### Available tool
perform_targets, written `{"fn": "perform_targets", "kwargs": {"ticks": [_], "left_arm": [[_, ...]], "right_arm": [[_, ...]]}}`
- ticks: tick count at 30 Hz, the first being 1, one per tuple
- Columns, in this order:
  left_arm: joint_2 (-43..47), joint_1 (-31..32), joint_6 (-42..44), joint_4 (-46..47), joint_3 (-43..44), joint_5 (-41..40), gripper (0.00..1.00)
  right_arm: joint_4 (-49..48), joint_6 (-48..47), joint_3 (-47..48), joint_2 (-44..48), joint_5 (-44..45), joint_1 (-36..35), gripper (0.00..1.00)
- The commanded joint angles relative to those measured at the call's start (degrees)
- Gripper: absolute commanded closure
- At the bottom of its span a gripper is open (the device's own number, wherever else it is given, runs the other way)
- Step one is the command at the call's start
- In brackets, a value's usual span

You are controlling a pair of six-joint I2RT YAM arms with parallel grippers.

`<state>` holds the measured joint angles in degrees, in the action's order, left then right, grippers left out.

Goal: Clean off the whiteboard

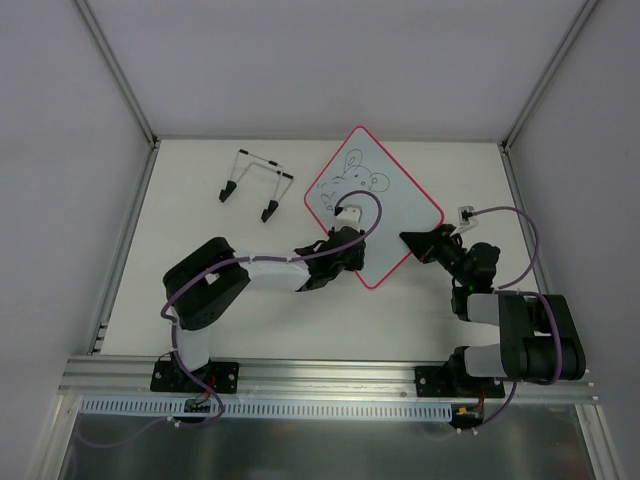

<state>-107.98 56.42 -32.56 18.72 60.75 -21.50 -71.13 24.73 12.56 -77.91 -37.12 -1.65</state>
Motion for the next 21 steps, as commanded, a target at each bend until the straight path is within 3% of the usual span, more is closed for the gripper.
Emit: {"fn": "perform_targets", "kwargs": {"ticks": [1,9,21], "left_arm": [[0.1,1.8,4.8,2.5,1.7,6.2,1.0],[1.3,-1.0,11.7,3.1,4.7,7.3,1.0],[-0.6,-14.0,16.8,0.4,12.9,15.9,1.0]], "right_arm": [[-6.2,4.1,0.1,0.5,-18.6,-4.6,1.0],[-6.1,5.0,-1.8,0.7,-19.9,-5.6,1.0],[-5.9,4.8,-0.8,0.0,-21.9,-7.6,1.0]]}}
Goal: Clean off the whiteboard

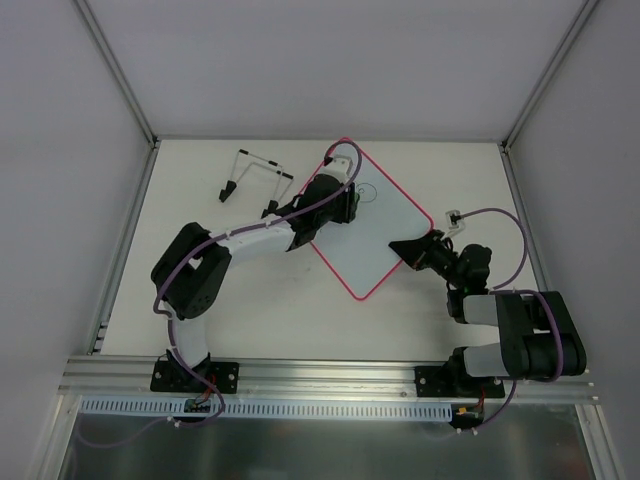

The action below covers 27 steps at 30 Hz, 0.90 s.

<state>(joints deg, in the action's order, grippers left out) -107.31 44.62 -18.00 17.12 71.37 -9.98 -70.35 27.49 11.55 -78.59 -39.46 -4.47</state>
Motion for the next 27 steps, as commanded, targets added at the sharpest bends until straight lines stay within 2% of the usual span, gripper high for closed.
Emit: {"fn": "perform_targets", "kwargs": {"ticks": [1,9,14,15,17,22,27], "left_arm": [[-2.0,-3.5,3.3,1.8,3.3,5.0,1.0],[-4.3,-9.8,5.6,-2.7,7.7,6.0,1.0],[-3.4,-10.6,7.5,-4.0,7.5,10.1,1.0],[-3.1,-10.1,7.8,-4.2,7.4,12.9,1.0],[-2.8,-8.9,9.7,-5.4,7.1,13.7,1.0],[-4.2,-1.8,15.5,-9.3,8.1,10.9,1.0],[-6.0,2.7,16.0,-11.2,9.4,10.3,1.0]], "right_arm": [[-6.7,2.0,0.3,0.5,-19.7,-4.9,1.0],[-6.2,1.3,0.6,0.6,-20.2,-5.3,1.0],[-2.9,-1.0,0.8,1.8,-19.7,-5.8,1.0],[-2.0,-2.3,0.8,2.1,-19.3,-5.8,1.0],[0.9,-3.7,1.0,3.5,-18.9,-6.0,1.0],[10.1,-9.7,1.7,7.1,-17.1,-7.3,1.0],[12.3,-11.4,1.6,8.9,-16.3,-7.7,1.0]]}}
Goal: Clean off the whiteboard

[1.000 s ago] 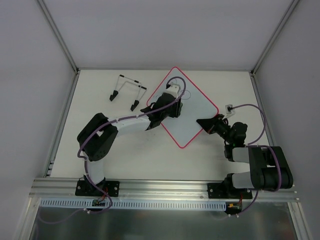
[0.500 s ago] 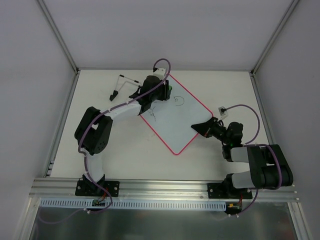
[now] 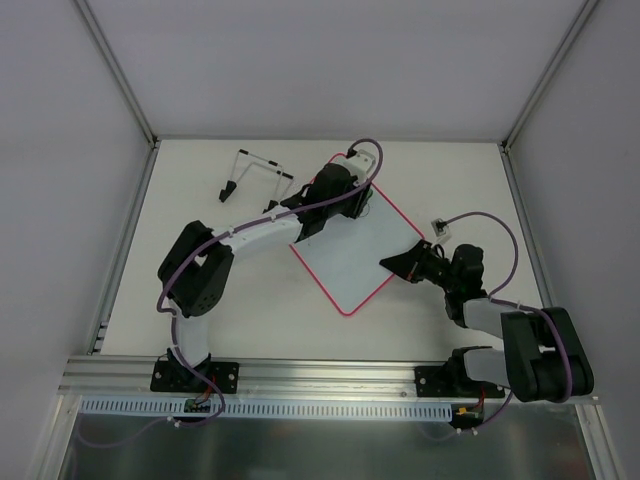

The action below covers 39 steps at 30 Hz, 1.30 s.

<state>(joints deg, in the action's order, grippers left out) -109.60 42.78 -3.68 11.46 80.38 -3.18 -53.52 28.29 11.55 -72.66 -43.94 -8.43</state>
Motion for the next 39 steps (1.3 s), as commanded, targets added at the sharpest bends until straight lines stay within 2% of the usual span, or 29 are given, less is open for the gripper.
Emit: {"fn": "perform_targets", "kwargs": {"ticks": [1,5,11,18,26,29,33,39], "left_arm": [[-3.7,5.2,1.9,-6.0,0.7,3.5,1.0],[-3.3,8.6,2.0,-7.2,0.6,3.5,1.0],[-2.3,9.2,-0.7,-7.2,-2.3,1.5,1.0],[-0.2,2.8,-6.9,-7.2,-6.6,-3.1,1.0],[2.2,-1.7,-6.9,-7.2,-10.2,-4.9,1.0],[1.9,-2.3,-6.9,-7.2,-10.1,-5.7,1.0],[1.3,-6.3,-10.0,-7.2,-9.2,-3.6,1.0],[-1.0,-11.7,-9.9,-7.2,-3.7,-1.4,1.0]], "right_arm": [[-4.6,-12.2,1.5,3.1,-11.6,-3.8,1.0],[-4.6,-12.6,1.5,3.3,-11.3,-3.8,1.0],[-4.6,-12.9,1.4,3.5,-11.1,-3.7,1.0],[-4.6,-12.9,1.2,3.9,-10.8,-3.8,1.0],[-4.6,-13.0,1.4,3.8,-10.8,-3.8,0.99],[-4.6,-12.9,1.4,3.6,-10.9,-3.8,1.0],[-4.6,-12.9,1.3,3.9,-11.0,-3.7,1.0],[-4.4,-13.2,1.4,3.8,-11.0,-3.8,1.0]]}}
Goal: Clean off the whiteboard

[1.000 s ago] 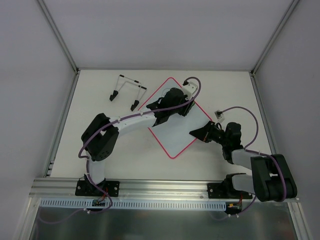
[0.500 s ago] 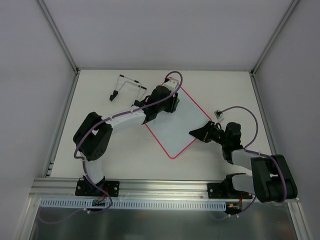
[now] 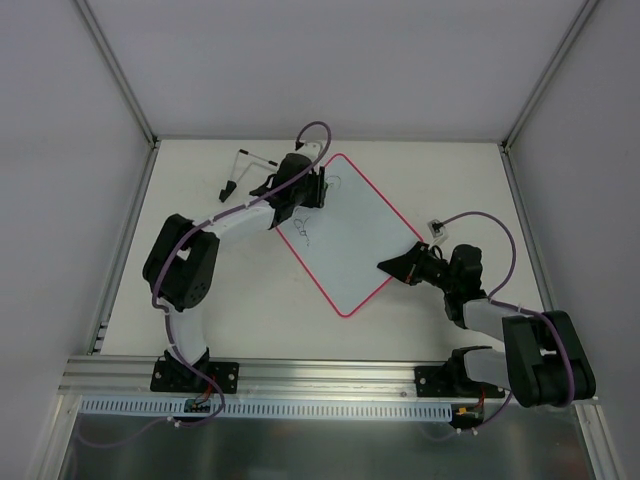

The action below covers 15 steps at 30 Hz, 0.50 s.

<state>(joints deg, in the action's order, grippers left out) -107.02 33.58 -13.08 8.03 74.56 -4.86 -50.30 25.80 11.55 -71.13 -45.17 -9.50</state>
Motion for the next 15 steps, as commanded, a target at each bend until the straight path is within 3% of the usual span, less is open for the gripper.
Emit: {"fn": "perform_targets", "kwargs": {"ticks": [1,15], "left_arm": [[-3.7,-3.0,-0.4,-3.9,3.2,0.6,1.0],[-7.7,-1.7,3.8,-3.8,10.0,10.7,1.0]], "right_arm": [[-7.4,-10.8,1.3,2.4,-9.7,-2.7,1.0],[-4.7,-12.5,2.1,3.0,-9.5,-2.8,1.0]]}}
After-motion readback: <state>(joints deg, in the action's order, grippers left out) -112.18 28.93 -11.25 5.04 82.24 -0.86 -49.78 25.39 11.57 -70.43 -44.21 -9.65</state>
